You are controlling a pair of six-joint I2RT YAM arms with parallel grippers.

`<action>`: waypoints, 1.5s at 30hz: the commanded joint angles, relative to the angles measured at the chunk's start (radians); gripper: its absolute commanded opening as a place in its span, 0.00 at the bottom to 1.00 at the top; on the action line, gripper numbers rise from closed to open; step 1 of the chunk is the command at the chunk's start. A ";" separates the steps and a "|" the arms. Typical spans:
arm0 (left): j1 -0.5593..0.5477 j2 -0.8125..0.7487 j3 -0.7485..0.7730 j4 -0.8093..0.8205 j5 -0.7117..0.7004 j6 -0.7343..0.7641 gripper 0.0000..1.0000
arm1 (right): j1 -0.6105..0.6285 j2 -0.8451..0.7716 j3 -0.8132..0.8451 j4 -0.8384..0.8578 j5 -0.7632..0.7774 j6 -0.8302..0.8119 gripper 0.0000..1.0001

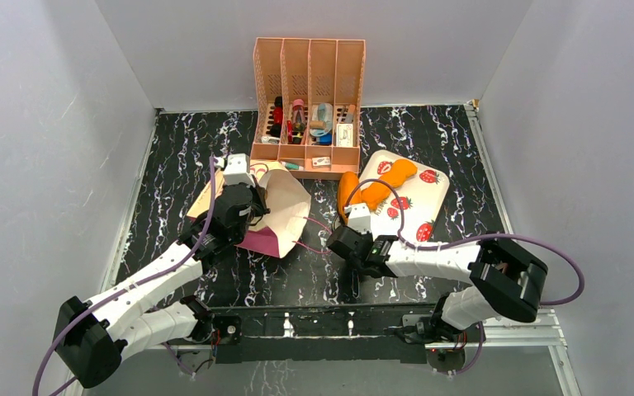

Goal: Take the fake bread out of the paper bag
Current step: Pick up the fake bread from the container.

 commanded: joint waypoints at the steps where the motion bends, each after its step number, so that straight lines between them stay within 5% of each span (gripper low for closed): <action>1: 0.003 -0.020 -0.001 0.014 -0.004 -0.006 0.00 | 0.006 -0.030 0.039 -0.031 0.009 0.012 0.07; 23: 0.003 -0.031 0.021 -0.001 -0.012 -0.001 0.00 | 0.007 -0.244 0.130 -0.143 -0.054 0.070 0.01; 38: 0.003 -0.014 0.022 -0.009 0.025 -0.009 0.00 | 0.005 -0.411 0.162 -0.337 0.245 0.262 0.00; 45: 0.003 -0.016 0.022 -0.009 0.048 -0.019 0.00 | -0.104 -0.484 0.117 -0.419 0.277 0.311 0.00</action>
